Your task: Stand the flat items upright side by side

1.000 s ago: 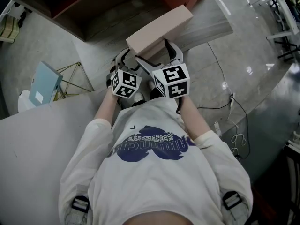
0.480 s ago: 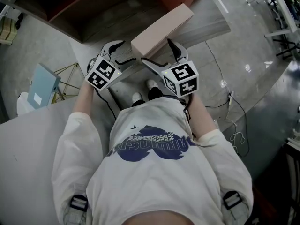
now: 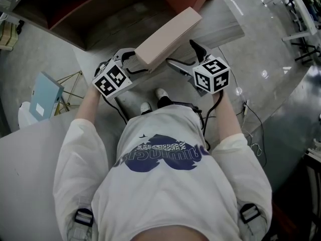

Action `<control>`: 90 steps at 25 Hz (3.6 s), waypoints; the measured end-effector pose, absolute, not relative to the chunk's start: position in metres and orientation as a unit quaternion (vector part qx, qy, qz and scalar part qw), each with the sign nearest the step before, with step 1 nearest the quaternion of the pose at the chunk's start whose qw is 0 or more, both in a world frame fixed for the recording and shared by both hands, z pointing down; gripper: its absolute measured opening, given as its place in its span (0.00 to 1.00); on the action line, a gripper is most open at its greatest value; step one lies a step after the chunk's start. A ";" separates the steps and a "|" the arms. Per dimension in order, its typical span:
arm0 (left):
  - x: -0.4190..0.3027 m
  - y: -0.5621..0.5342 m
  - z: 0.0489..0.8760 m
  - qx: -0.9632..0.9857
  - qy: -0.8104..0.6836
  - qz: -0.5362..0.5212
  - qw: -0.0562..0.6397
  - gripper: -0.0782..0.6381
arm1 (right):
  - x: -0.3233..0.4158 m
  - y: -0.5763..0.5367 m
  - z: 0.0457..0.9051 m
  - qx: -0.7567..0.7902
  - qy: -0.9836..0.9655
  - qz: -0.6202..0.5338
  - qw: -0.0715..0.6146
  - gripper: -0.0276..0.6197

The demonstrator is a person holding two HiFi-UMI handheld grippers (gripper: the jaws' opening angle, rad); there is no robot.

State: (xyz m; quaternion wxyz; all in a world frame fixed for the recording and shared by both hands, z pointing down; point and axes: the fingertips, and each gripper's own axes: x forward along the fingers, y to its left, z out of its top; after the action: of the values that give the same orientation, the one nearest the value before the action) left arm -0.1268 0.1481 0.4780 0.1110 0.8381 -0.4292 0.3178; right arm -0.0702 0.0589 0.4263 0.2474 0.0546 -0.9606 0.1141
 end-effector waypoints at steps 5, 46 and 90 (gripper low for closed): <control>-0.118 0.148 0.477 0.839 -0.423 0.325 0.107 0.55 | -0.073 0.032 0.432 0.045 -0.957 0.076 0.277 0.76; -0.065 0.071 0.465 0.747 -0.589 0.262 0.164 0.53 | -0.118 -0.051 0.439 -0.289 -0.910 0.025 0.297 0.76; -0.089 0.002 0.451 0.769 -0.596 0.209 0.102 0.53 | -0.068 -0.033 0.526 0.045 -0.941 0.067 0.328 0.76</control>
State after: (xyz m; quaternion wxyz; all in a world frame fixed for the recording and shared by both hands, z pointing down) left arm -0.0891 0.0016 0.4511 0.1018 0.7689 -0.5956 0.2089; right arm -0.0678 -0.0328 0.5260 0.3278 0.0455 -0.9413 0.0669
